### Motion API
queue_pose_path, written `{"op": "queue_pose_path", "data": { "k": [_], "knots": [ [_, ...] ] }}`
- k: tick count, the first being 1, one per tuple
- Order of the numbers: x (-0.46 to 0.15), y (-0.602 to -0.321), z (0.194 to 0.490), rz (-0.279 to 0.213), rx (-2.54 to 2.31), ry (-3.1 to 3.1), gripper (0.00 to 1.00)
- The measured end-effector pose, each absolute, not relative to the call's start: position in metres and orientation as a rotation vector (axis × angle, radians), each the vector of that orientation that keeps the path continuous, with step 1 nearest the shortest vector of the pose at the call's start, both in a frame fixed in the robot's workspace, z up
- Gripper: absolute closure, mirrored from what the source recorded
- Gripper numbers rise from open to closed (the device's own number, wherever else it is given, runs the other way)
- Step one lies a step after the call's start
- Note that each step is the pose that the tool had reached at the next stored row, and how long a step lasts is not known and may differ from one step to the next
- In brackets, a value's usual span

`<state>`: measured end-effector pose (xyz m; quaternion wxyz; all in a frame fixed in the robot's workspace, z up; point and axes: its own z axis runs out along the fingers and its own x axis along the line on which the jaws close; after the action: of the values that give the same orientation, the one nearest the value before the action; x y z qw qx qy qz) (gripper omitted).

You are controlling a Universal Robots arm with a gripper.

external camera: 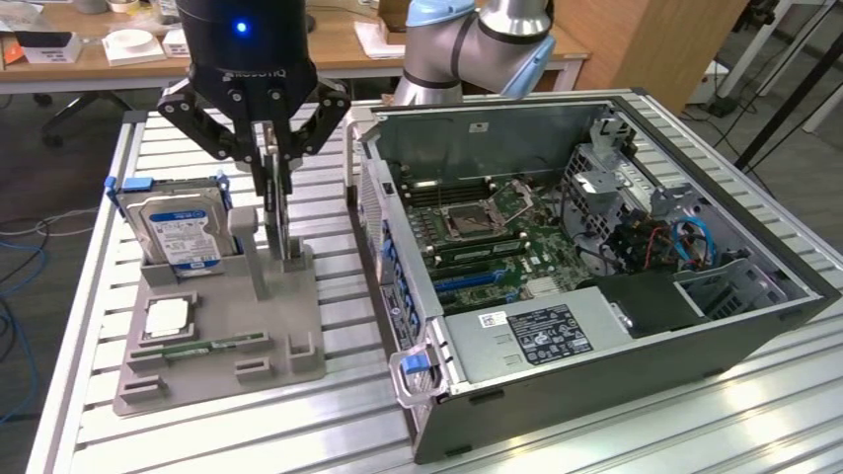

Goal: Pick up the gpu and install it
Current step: 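Pick up the gpu and move the gpu toward the slot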

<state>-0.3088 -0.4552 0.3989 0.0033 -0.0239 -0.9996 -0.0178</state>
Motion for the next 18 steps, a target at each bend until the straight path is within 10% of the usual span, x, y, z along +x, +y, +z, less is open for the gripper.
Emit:
{"op": "queue_pose_path", "data": {
  "k": [18],
  "knots": [
    [-0.286,-0.455,0.399,-0.056,-0.075,-3.134,0.74]
  ]
}}
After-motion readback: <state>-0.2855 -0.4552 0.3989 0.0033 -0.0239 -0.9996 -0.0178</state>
